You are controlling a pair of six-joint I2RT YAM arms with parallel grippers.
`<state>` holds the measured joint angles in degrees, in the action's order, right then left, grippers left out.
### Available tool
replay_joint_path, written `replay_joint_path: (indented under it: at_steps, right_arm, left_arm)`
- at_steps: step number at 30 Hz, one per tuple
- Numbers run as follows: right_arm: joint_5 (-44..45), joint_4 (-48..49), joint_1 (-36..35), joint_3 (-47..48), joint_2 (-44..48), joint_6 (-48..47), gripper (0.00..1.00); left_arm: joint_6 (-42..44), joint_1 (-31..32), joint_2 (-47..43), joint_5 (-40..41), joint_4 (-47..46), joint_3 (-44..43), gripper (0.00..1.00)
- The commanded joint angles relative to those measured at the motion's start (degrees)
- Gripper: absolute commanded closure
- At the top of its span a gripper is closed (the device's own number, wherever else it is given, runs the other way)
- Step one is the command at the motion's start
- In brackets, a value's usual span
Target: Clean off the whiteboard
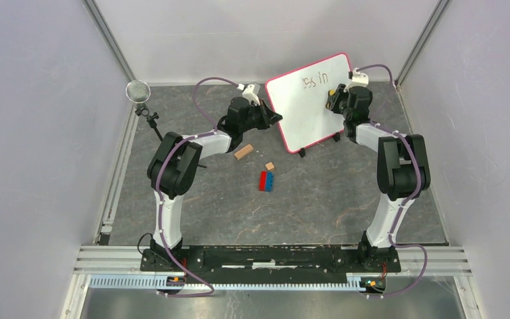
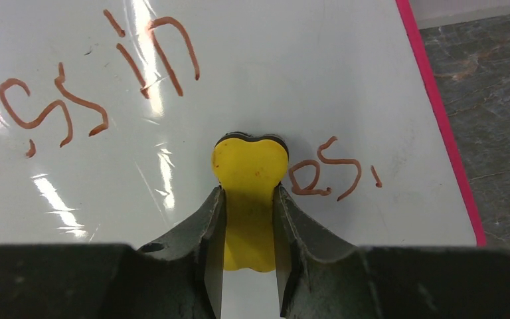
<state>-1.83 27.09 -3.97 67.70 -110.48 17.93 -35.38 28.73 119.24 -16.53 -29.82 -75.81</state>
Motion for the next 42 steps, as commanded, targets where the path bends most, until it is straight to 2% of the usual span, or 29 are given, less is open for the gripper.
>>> replay_joint_path:
  at_steps: [1,5,10,26,34,42]
  right_arm:
    - [1.2,-2.3,-7.2,0.8,2.0,-5.2,1.00]
    - [1.4,-0.2,-10.7,2.0,2.0,-8.4,1.00]
    - [3.4,1.2,-9.5,0.7,2.0,-8.2,1.00]
    - [-1.6,0.4,7.3,-4.0,-4.2,3.8,1.00]
    - [-2.7,0.9,4.3,-2.1,-1.9,1.9,1.00]
    - [-3.4,3.6,-3.6,2.7,-0.1,0.9,1.00]
  left_arm:
    - [5.7,-1.1,-1.4,6.9,4.4,0.2,0.98]
    - [5.9,-1.0,-1.6,7.0,4.5,0.3,0.98]
    - [6.0,-1.0,-1.6,7.1,4.5,0.4,0.98]
    - [6.4,-1.1,-1.8,7.2,4.9,0.3,0.98]
    - [6.2,-1.0,-1.5,7.0,4.9,0.1,0.98]
    - [6.5,-1.0,-1.6,7.1,5.2,-0.1,0.98]
